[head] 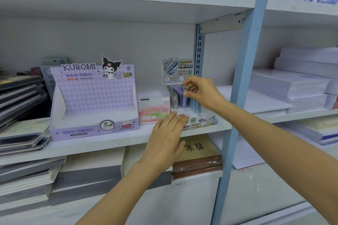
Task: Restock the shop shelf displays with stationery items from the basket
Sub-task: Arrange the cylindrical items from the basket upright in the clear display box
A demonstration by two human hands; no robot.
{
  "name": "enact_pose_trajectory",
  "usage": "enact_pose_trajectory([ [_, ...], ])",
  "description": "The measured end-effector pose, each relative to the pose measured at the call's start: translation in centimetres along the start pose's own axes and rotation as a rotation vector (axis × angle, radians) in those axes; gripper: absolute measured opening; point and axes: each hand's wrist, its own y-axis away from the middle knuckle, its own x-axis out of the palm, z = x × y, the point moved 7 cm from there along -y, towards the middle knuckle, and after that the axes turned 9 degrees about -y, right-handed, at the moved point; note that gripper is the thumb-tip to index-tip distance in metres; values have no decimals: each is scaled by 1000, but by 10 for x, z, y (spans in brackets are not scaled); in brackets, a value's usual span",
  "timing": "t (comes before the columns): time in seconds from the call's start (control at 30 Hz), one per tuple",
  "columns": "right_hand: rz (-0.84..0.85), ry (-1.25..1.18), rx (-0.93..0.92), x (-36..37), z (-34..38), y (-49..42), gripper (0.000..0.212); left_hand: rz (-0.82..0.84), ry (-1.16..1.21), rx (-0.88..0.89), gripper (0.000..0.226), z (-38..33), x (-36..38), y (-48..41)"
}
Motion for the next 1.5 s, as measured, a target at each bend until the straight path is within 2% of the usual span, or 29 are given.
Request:
enact_pose_trajectory([
  [0.13,-57,145,-36,9,-3,2,11,-11,-14,2,64,1,1,2],
  [0.23,-69,262,-54,12,-5,7,18,-14,1,4,65,1,1,2],
  [0.33,1,244,-15,15,-8,20,31,12,104,-4,67,1,-1,4],
  [0.43,-42,211,-125,15,9,44,38,-51,191,-19,61,5,-12,20],
  [0.5,-120,106,-254,17,30,69,32,-146,163,-45,48,14,-15,44],
  [0.57,-126,-10,-349,31,50,97,23,-202,178,-111,33,26,-9,76],
  [0.63,-21,-91,-400,62,63,125,17,-172,212,-178,22,36,10,114],
  [0.73,262,-161,-372,130,64,166,12,1,304,-273,13,40,58,177],
  [0.93,870,-125,-82,282,-6,256,14,694,484,-433,6,20,183,320],
  [1.0,1010,-121,35,320,-38,294,15,865,494,-467,13,10,212,365],
  [1.07,1117,-108,147,349,-68,337,16,969,477,-512,19,3,233,404],
  [1.17,1258,-73,250,379,-101,402,17,1057,454,-539,20,-6,256,443],
  [1.27,1371,-78,285,399,-116,452,23,1067,444,-543,22,-12,270,459],
  [1.37,1391,-108,282,412,-118,478,27,1004,461,-524,24,-14,277,460],
  [1.5,1357,-153,291,424,-119,484,24,982,508,-594,22,-8,284,465],
])
